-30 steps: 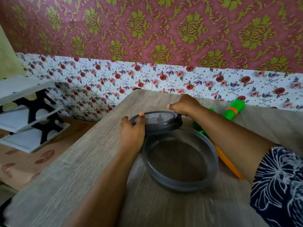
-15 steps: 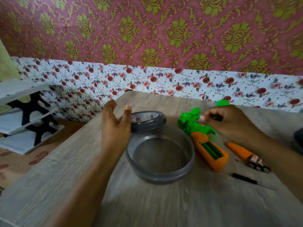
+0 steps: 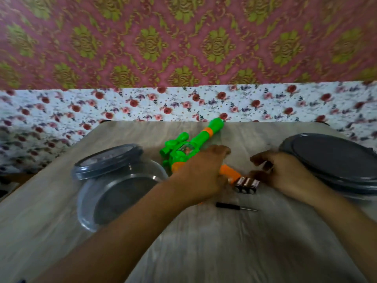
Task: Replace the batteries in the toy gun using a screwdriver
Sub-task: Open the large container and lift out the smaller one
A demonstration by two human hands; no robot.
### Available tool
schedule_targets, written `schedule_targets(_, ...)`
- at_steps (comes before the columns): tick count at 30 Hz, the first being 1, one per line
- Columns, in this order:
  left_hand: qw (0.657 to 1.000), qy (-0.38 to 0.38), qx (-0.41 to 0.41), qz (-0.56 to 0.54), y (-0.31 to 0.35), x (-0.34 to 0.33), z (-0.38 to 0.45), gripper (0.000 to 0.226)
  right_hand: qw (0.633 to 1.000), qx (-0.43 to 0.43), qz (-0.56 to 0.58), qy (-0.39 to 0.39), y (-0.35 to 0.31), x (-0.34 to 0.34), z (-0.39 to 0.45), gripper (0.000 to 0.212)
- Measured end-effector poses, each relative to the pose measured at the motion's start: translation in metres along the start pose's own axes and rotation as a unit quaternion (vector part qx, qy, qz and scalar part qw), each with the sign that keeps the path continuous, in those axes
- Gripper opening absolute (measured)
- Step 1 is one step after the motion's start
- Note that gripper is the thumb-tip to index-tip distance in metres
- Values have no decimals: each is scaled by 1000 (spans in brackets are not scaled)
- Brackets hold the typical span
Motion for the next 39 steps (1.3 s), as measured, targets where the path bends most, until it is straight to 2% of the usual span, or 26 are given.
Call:
schedule_targets(2,997,-59,-30,34,6,-16,14,59,997,-9,-68,-36,7,-10,1,52)
schedule_targets(5,990,-99,-51,92,13,-32,32,55,986,14,-160,-50,8,-20,1,48)
schedule_targets(6,987,-112,-55,105,15,-36,37,56,983,7,-175,-62,9,-23,0,54)
schedule_targets(9,975,-170,-63,131,18,-47,48,66,982,-28,-161,-93,14,-33,-4,66)
schedule_targets(12,969,-205,-59,123,20,-51,55,78,986,-37,-134,-87,18,-36,-5,71)
schedule_targets(18,979,-177,-63,72,17,-56,56,64,992,-8,-112,-54,19,-35,0,65)
schedule_targets(23,986,-142,-60,57,16,-50,52,66,993,3,-114,-28,14,-25,-2,54)
schedule_targets(27,992,-116,-45,25,8,-17,34,75,995,39,-87,5,1,-15,-5,46)
schedule_targets(34,997,-68,29,35,-43,71,-37,74,982,174,78,-12,-86,-8,-3,34)
schedule_targets(36,994,-70,79,40,-67,85,-62,65,968,215,118,-51,-123,-13,0,34)
schedule_targets(39,983,-106,133,65,-96,90,-91,39,959,263,60,-85,-166,-34,9,39)
Point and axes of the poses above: each hand's wrist, its own z-axis towards the middle knuckle, its own x-axis out of the back of the hand, y = z × x, the point moved 5 cm from there along z, towards the middle knuckle, and after that the axes turned 3 degrees about z, right-handed, at the moved point
